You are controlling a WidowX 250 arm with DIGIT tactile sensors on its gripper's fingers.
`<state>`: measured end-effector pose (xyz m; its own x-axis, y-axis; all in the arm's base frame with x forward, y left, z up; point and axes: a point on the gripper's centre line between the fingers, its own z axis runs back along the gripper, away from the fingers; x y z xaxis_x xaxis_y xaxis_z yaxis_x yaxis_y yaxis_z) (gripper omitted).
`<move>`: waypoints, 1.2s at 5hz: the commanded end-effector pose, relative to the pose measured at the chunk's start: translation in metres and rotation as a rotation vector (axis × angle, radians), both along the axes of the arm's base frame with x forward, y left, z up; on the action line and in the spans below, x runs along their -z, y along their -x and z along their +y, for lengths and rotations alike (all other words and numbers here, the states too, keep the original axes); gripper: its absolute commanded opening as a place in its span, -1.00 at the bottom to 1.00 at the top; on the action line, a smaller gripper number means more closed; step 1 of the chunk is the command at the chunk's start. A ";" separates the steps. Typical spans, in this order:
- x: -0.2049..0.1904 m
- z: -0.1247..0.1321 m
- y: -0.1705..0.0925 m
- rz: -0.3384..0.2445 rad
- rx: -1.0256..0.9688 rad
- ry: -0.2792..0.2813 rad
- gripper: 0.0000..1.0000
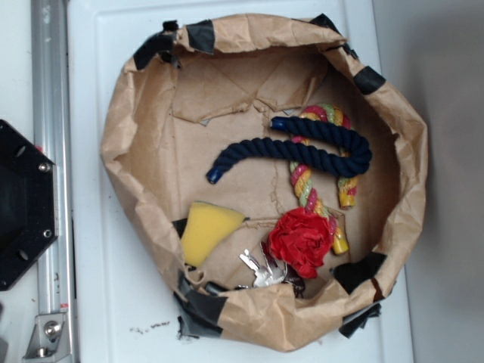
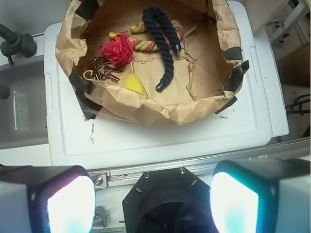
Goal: Grab the blue rope.
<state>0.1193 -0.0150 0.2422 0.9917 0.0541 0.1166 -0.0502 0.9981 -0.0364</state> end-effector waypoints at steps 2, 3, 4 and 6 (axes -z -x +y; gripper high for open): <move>0.079 0.009 -0.124 -0.008 -0.102 -0.009 1.00; 0.118 0.013 -0.147 0.056 -0.105 -0.061 1.00; 0.154 0.023 -0.175 0.111 -0.102 -0.095 1.00; 0.169 0.027 -0.203 0.102 -0.273 -0.096 1.00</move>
